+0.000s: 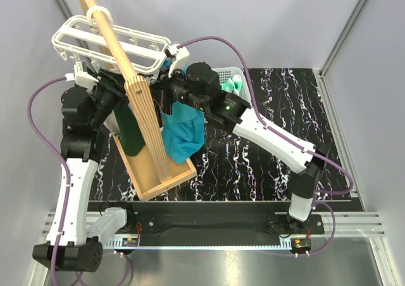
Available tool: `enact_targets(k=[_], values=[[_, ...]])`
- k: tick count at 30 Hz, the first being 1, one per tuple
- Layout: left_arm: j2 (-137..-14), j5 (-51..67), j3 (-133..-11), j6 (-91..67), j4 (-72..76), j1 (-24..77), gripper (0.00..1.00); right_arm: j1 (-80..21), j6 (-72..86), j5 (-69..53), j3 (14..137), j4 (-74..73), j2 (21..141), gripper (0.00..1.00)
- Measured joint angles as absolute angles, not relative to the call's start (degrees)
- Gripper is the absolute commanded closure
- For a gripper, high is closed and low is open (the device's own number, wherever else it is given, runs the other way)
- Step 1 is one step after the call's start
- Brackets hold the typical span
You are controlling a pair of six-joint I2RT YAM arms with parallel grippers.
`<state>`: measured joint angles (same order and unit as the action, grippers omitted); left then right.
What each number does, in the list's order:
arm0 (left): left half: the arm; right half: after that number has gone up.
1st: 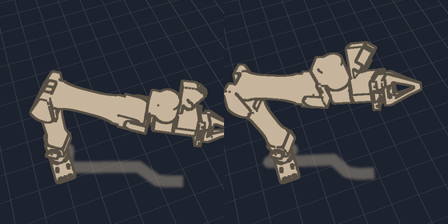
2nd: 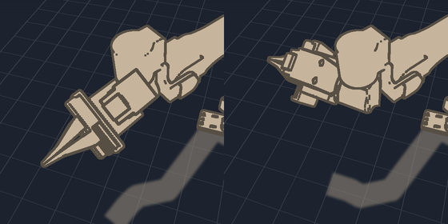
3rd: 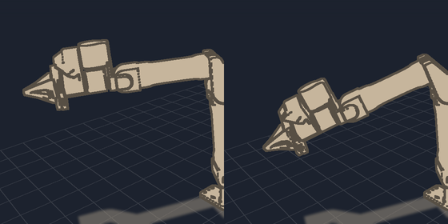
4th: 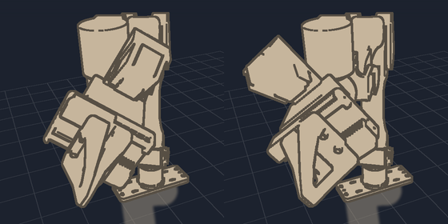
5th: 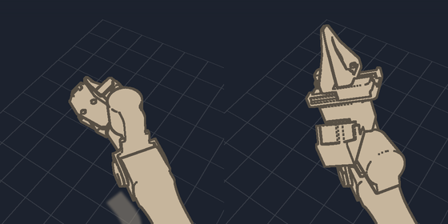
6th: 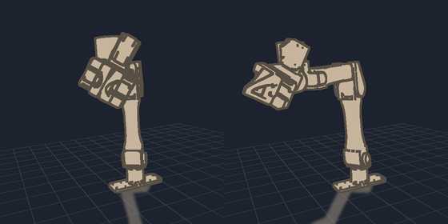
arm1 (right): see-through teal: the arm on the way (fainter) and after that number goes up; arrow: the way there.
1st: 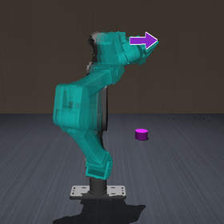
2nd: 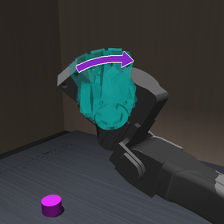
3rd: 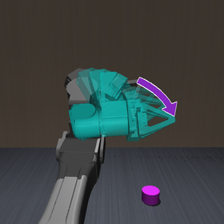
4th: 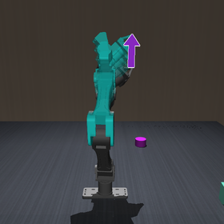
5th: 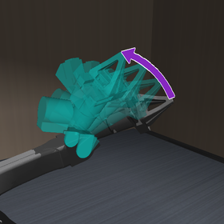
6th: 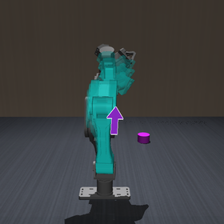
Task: Clip the socks to the hanger
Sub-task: Clamp the sock onto the hanger.
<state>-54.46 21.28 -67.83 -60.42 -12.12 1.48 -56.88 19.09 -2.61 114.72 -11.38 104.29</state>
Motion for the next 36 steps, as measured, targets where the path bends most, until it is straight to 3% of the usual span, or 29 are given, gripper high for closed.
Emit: enact_targets(k=[5,9,10,14,25,31,36], values=[[-54.37,21.41,-67.79,-60.71,-12.64,1.48,0.27,-56.88,19.07,-2.57,114.72,-11.33,104.29,1.00],[-53.91,21.19,-67.81,-59.86,-14.66,1.48,0.20,-56.86,18.85,-2.24,114.72,-11.46,104.29,0.84],[-53.71,21.12,-67.83,-59.48,-15.27,1.48,0.19,-56.86,18.65,-2.07,114.72,-11.60,104.29,0.76],[-52.47,20.08,-68.29,-57.28,-18.70,1.48,0.20,-56.84,17.69,-0.21,114.74,-12.27,104.29,0.66],[-46.02,11.70,-70.15,-47.51,-29.71,1.48,0.21,-56.23,14.94,3.55,115.18,-15.49,105.08,0.57],[-38.96,-0.23,-70.17,-40.01,-36.97,1.54,0.28,-54.98,13.76,4.62,114.72,-16.14,105.08,0.55],[-36.12,-10.55,-71.37,-33.67,-41.28,1.52,0.28,-53.52,13.15,5.10,113.71,-16.43,104.97,0.54]])
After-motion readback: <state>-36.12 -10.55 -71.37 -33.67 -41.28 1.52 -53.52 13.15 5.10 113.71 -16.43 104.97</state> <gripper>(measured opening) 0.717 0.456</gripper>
